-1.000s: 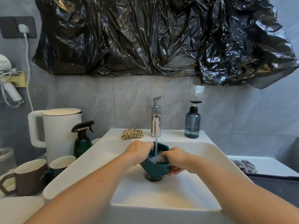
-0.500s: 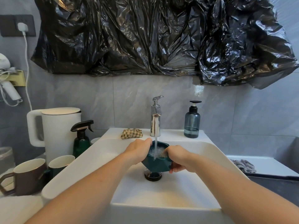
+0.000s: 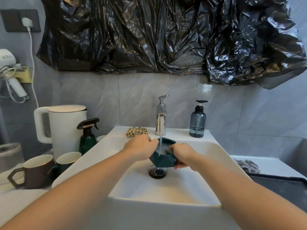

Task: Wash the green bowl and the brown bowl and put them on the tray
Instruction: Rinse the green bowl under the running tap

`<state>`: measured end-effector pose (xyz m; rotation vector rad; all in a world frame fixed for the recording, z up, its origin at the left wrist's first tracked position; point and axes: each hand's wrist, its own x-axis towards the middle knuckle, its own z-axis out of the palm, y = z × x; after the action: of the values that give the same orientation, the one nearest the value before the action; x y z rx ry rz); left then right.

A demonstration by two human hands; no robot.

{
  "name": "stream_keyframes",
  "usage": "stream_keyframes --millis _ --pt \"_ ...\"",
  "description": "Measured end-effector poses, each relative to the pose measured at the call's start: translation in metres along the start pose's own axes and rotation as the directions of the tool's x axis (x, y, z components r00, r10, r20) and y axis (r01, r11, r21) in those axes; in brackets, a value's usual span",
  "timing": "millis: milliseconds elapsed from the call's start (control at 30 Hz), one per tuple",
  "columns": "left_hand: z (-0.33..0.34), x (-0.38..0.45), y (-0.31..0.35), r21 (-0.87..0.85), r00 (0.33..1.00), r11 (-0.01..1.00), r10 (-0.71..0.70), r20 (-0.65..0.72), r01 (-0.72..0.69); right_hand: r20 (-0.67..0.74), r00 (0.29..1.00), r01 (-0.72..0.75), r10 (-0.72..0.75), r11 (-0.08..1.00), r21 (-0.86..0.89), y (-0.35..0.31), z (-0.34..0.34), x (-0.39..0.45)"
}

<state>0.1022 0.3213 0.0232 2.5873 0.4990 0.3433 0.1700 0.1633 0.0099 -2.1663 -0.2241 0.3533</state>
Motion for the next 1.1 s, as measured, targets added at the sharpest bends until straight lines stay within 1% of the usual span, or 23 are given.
stream_keyframes --millis 100,233,467,533,600,633,667,733,800,867,933,1000,1033,1100 --pt "0.01 -0.005 -0.009 -0.003 0.999 1.0 0.011 -0.045 -0.011 -0.014 1.0 0.017 -0.017 1.0 0.017 -0.001 0.0 0.003" --pt "0.016 -0.007 -0.02 -0.054 1.0 0.998 -0.006 0.024 0.008 0.029 0.999 0.03 -0.03 1.0 0.001 0.0 0.003 0.005" --pt "0.013 -0.012 -0.027 0.02 1.0 1.0 0.019 -0.008 -0.018 0.13 0.991 0.031 -0.031 1.0 0.0 0.004 0.003 0.003" --pt "0.009 -0.01 -0.027 -0.041 0.996 0.999 0.026 -0.08 -0.03 0.141 0.99 0.032 -0.028 0.999 -0.023 0.006 0.002 0.004" --pt "0.003 -0.009 -0.025 -0.194 0.99 0.981 0.005 -0.139 -0.032 0.151 0.988 0.038 -0.026 0.997 -0.073 0.007 0.005 0.003" --pt "0.002 -0.009 -0.023 -0.234 0.989 0.972 -0.001 -0.148 -0.034 0.164 0.986 0.038 -0.022 0.995 -0.097 0.007 0.008 0.002" --pt "0.002 -0.009 -0.022 -0.23 0.989 0.972 0.003 -0.147 -0.037 0.177 0.984 0.038 -0.016 0.992 -0.118 0.006 0.011 0.001" --pt "0.005 -0.01 -0.021 -0.128 0.991 0.991 0.008 -0.133 -0.025 0.203 0.979 0.035 -0.007 0.99 -0.135 0.004 0.017 0.0" --pt "0.008 -0.011 -0.02 -0.058 0.988 0.998 0.017 -0.156 -0.026 0.208 0.978 0.041 -0.015 0.992 -0.123 0.003 0.018 0.001" --pt "0.007 -0.011 -0.022 -0.032 0.985 0.999 0.019 -0.172 -0.025 0.185 0.982 0.051 -0.034 0.995 -0.084 0.003 0.015 0.003" --pt "0.005 -0.012 -0.024 0.021 0.99 1.0 0.013 -0.139 -0.01 0.156 0.987 0.052 -0.046 0.998 -0.035 0.005 0.01 0.004" --pt "0.005 -0.012 -0.025 0.038 0.999 0.999 -0.009 -0.047 0.011 0.131 0.99 0.061 -0.062 0.998 0.01 0.006 0.006 0.004" --pt "0.006 -0.012 -0.026 -0.01 1.0 1.0 -0.023 0.021 0.023 0.125 0.99 0.066 -0.069 0.997 0.028 0.006 0.005 0.004" --pt "0.007 -0.012 -0.023 -0.161 0.99 0.986 -0.027 0.142 0.049 0.129 0.989 0.065 -0.07 0.997 0.045 0.005 0.006 0.004"
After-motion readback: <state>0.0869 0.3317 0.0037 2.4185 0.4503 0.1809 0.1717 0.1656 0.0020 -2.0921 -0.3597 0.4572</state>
